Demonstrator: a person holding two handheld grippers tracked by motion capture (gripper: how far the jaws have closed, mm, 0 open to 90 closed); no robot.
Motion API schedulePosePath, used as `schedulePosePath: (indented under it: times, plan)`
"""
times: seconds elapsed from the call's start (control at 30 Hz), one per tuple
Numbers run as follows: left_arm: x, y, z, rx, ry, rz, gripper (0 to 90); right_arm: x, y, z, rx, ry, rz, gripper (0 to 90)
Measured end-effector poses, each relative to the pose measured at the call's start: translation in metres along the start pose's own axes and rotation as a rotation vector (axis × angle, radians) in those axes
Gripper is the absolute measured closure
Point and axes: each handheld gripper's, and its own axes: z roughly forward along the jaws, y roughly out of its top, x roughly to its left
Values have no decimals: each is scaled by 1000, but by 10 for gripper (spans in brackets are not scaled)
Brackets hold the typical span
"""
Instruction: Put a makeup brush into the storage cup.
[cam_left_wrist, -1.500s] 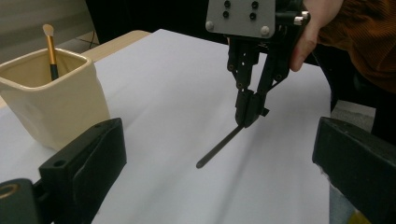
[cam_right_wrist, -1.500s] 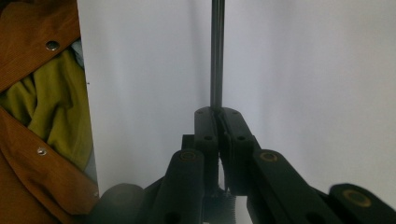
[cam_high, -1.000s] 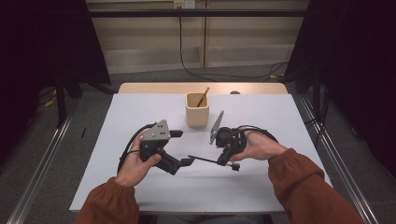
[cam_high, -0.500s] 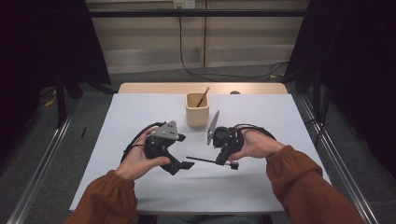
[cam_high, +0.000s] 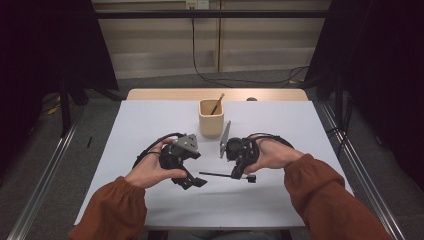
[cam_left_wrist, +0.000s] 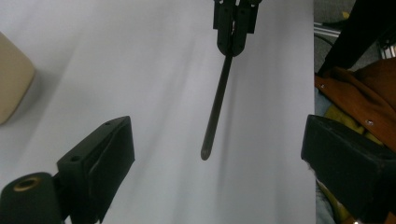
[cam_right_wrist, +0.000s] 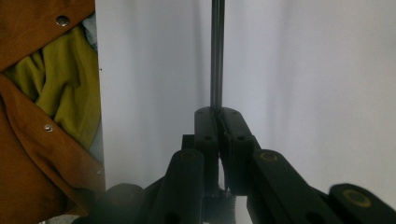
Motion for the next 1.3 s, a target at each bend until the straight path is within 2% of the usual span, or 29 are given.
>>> schedulePosePath:
  times: [0.17, 0.27, 0.33, 0.43, 0.5, 0.63, 0.77, 0.97, 1.1, 1.23, 1.3]
  plan:
    - [-2, 0, 4, 20, 5, 23, 115, 1, 0, 2, -2, -9, -13, 861]
    - [-4, 0, 9, 42, -14, 47, 116, 1, 0, 2, -5, -5, -18, 861]
    - [-4, 0, 11, 50, -3, 58, 113, 1, 0, 2, -1, -1, -15, 861]
    - [-3, 0, 13, 63, -5, 37, 104, 1, 1, 4, 2, 4, -22, 861]
    - [-4, 0, 12, 67, -10, 47, 107, 2, 2, 4, 2, 4, -25, 861]
    - [-5, -1, 16, 105, -26, 72, 213, 3, 3, 5, 6, 6, -36, 861]
    - [-2, 2, 19, 105, -18, 36, 306, 2, 4, 5, 3, 2, -45, 861]
    - [0, 3, 19, 105, -46, 25, 465, 4, 6, 7, -2, 4, -45, 861]
    - [2, 4, 20, 112, -35, 37, 577, 3, 8, 6, -19, -9, -46, 861]
    - [4, 5, 21, 105, -52, 42, 639, 3, 8, 6, -19, -8, -46, 861]
    - [4, 6, 22, 107, -40, 29, 636, 3, 8, 7, -28, -9, -52, 861]
